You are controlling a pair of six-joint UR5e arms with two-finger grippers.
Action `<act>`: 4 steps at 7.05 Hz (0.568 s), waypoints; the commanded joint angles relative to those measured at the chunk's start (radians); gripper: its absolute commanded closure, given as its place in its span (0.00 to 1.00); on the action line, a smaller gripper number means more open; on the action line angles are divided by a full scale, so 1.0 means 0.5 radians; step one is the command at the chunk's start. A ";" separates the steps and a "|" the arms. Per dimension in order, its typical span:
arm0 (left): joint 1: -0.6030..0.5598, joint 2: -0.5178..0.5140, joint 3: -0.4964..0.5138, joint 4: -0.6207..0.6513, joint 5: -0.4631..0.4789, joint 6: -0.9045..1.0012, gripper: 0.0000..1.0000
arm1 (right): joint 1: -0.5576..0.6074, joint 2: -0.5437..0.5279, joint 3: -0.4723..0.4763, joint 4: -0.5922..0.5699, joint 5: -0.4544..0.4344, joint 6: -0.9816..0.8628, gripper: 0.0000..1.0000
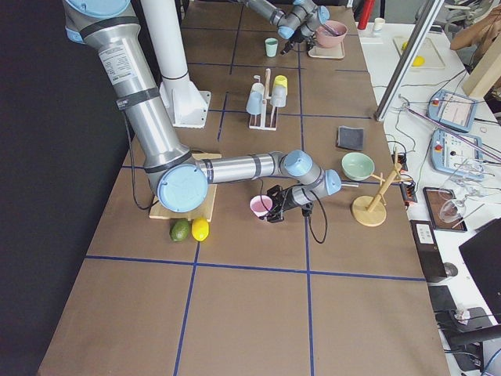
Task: Place cup on cup holder
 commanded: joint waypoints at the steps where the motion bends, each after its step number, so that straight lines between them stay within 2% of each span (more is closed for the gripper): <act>1: 0.003 -0.017 0.036 0.192 -0.042 0.009 0.00 | 0.057 0.010 0.049 -0.009 -0.006 -0.001 1.00; 2: 0.003 -0.017 0.039 0.287 -0.042 0.013 0.00 | 0.146 0.049 0.104 -0.006 -0.101 -0.004 1.00; 4: 0.006 -0.017 0.048 0.410 -0.045 0.013 0.00 | 0.296 0.065 0.336 0.015 -0.230 -0.032 1.00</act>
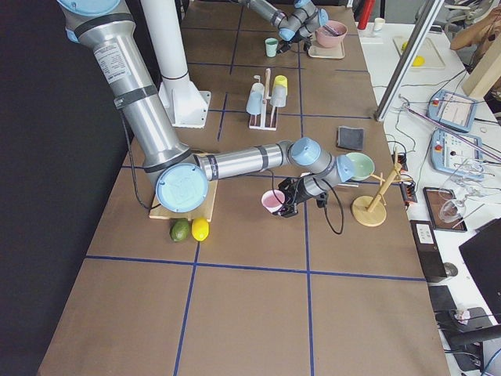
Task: Place cup on cup holder
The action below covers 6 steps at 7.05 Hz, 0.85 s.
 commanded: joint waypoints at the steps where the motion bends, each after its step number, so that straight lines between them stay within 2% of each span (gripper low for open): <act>1: 0.017 0.000 0.009 0.098 0.000 -0.002 0.00 | 0.201 -0.001 0.274 0.011 -0.072 -0.101 1.00; 3: 0.069 0.009 0.021 0.125 0.003 -0.005 0.00 | 0.202 -0.047 0.528 0.014 -0.060 -0.102 1.00; 4: 0.070 0.012 0.034 0.147 0.003 -0.005 0.00 | 0.202 -0.111 0.666 0.087 -0.024 -0.080 1.00; 6: 0.079 0.015 0.034 0.202 0.003 -0.005 0.00 | 0.193 -0.103 0.659 0.423 0.111 -0.126 1.00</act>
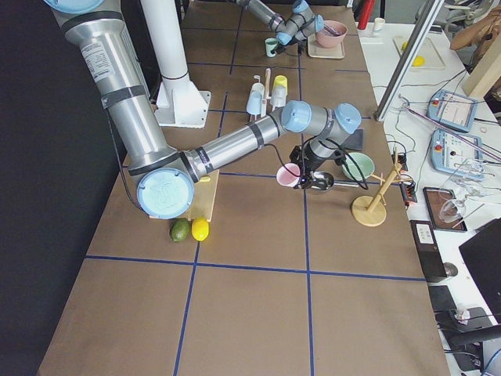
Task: Place cup on cup holder
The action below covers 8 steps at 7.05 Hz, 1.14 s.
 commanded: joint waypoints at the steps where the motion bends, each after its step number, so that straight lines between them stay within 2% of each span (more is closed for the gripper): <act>1: 0.021 0.008 0.002 0.031 0.000 0.000 0.00 | -0.056 -0.001 0.012 0.327 0.083 -0.097 1.00; 2: 0.039 0.008 0.002 0.031 -0.003 0.003 0.10 | -0.090 0.011 -0.030 0.410 0.098 -0.162 1.00; 4: 0.039 0.014 -0.019 0.083 -0.052 0.000 0.91 | -0.084 0.008 -0.076 0.845 0.135 -0.367 1.00; 5: 0.036 0.014 -0.038 0.132 -0.083 0.000 0.95 | -0.084 0.018 -0.137 1.029 0.190 -0.444 1.00; 6: 0.021 0.023 -0.123 0.205 -0.083 0.000 0.96 | 0.007 0.018 -0.253 1.165 0.208 -0.785 1.00; 7: -0.025 0.029 -0.233 0.282 -0.083 0.003 0.96 | 0.063 0.024 -0.349 1.175 0.327 -1.016 1.00; 8: -0.104 0.063 -0.395 0.286 -0.083 0.006 0.96 | 0.069 0.036 -0.362 1.239 0.398 -1.031 1.00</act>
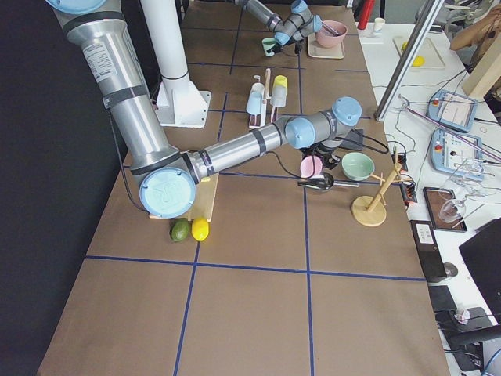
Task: Place cup on cup holder
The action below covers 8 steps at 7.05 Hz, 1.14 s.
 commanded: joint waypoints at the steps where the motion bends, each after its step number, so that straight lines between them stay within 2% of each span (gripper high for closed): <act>1: -0.085 0.081 -0.398 0.009 -0.005 0.007 0.96 | 0.037 0.018 -0.059 0.199 0.127 -0.112 1.00; 2: -0.085 0.124 -0.665 -0.146 -0.008 -0.018 0.96 | 0.050 0.018 -0.059 0.267 0.228 -0.036 1.00; 3: -0.085 0.127 -0.822 -0.236 -0.026 -0.012 0.96 | 0.062 0.018 -0.059 0.395 0.286 0.089 1.00; 4: -0.046 0.128 -0.915 -0.358 -0.114 -0.012 0.96 | 0.062 0.018 -0.062 0.573 0.327 0.264 1.00; 6: -0.042 0.075 -1.032 -0.634 -0.106 -0.024 0.96 | 0.059 0.033 -0.071 0.889 0.339 0.580 1.00; 8: -0.042 0.078 -1.100 -1.206 -0.100 -0.326 0.95 | 0.053 0.064 -0.068 1.147 0.336 0.957 1.00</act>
